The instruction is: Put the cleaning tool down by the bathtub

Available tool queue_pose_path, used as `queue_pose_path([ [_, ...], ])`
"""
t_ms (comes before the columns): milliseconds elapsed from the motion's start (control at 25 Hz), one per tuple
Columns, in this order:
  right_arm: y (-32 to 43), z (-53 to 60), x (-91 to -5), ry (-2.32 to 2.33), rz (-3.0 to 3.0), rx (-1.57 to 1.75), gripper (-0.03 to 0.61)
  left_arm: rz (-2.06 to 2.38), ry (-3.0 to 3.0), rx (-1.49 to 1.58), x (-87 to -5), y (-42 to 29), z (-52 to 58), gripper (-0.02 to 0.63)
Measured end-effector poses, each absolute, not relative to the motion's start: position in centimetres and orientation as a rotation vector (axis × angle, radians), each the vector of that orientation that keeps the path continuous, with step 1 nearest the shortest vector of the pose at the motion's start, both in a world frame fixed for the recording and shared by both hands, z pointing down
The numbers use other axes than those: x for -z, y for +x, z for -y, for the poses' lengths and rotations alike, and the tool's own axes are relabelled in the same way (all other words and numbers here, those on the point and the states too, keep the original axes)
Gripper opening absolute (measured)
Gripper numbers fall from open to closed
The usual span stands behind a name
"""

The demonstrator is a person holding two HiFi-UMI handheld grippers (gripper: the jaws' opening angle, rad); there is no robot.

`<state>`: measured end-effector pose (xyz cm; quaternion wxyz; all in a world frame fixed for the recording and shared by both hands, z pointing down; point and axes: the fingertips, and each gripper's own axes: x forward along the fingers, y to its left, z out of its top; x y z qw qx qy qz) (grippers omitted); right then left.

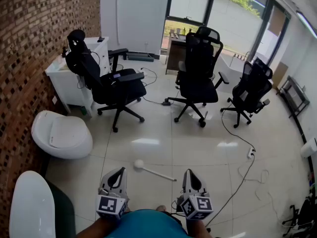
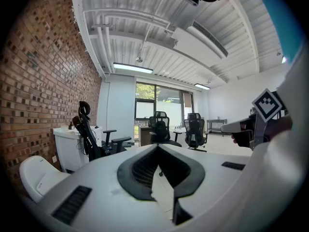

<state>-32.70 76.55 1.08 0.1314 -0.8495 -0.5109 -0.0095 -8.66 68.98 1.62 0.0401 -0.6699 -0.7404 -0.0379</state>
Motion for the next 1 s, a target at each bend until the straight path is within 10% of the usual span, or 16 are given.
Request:
queue_pose_path([
  [1000, -38.7, -81.2, -3.5, -2.492, 1.303, -0.036, 0.018, 2.184, -2.099, 0.145, -3.8, -15.5, -71.0, -0.003],
])
